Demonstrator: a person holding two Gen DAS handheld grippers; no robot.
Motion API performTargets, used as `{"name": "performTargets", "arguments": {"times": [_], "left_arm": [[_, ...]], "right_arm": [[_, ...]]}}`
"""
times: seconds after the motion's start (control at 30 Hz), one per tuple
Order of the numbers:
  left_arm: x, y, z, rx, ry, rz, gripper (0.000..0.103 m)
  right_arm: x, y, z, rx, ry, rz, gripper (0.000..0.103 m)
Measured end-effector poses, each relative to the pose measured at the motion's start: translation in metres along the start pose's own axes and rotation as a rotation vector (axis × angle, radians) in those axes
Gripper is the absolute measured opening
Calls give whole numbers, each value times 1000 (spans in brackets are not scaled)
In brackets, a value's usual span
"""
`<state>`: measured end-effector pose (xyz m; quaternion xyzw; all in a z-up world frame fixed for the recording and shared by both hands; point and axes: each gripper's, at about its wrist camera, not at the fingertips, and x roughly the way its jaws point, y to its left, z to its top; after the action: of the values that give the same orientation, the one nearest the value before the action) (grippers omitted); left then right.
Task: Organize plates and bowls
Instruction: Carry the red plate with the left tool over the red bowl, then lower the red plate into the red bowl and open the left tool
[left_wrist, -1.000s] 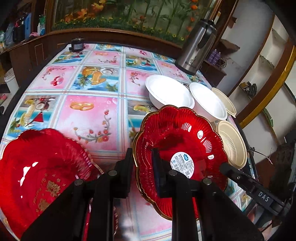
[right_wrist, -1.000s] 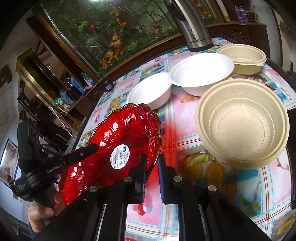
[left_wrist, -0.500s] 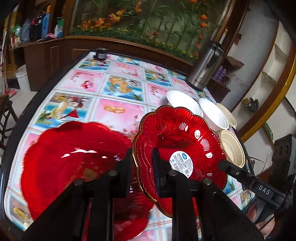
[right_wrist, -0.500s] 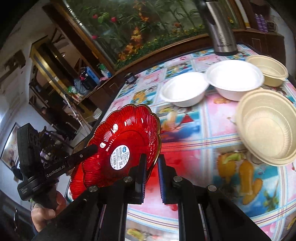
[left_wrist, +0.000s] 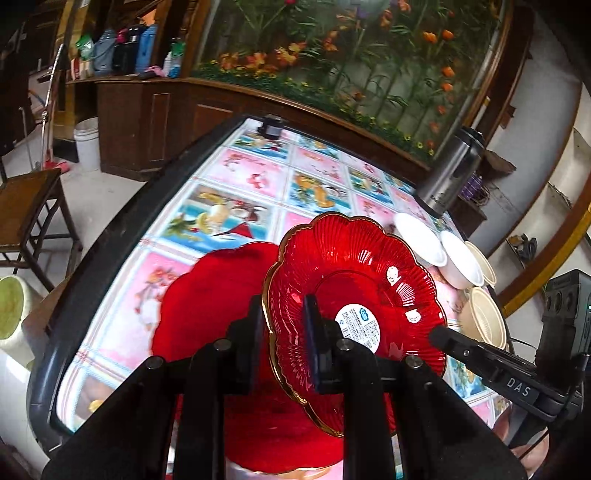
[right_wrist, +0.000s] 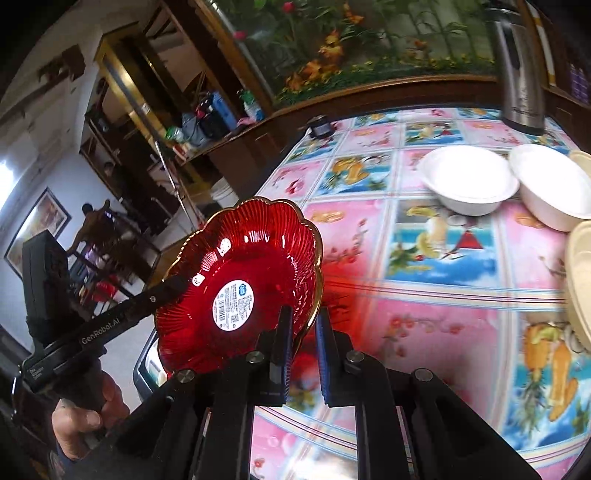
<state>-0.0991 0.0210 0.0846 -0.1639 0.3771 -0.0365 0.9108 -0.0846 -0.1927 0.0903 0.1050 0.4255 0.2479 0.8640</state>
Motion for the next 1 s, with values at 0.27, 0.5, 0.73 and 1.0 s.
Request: {"name": "performTargets", "arguments": {"times": [0.27, 0.5, 0.73, 1.0], "left_arm": [[5, 31, -15, -51, 30, 28, 17], [13, 43, -20, -56, 62, 74, 17], [20, 38, -22, 14, 68, 140, 20], [31, 26, -23, 98, 157, 159, 43]], "right_arm": [[32, 15, -12, -37, 73, -7, 12], [53, 29, -19, -92, 116, -45, 12], [63, 35, -16, -124, 134, -93, 12], [75, 37, 2, -195, 219, -133, 13]]}}
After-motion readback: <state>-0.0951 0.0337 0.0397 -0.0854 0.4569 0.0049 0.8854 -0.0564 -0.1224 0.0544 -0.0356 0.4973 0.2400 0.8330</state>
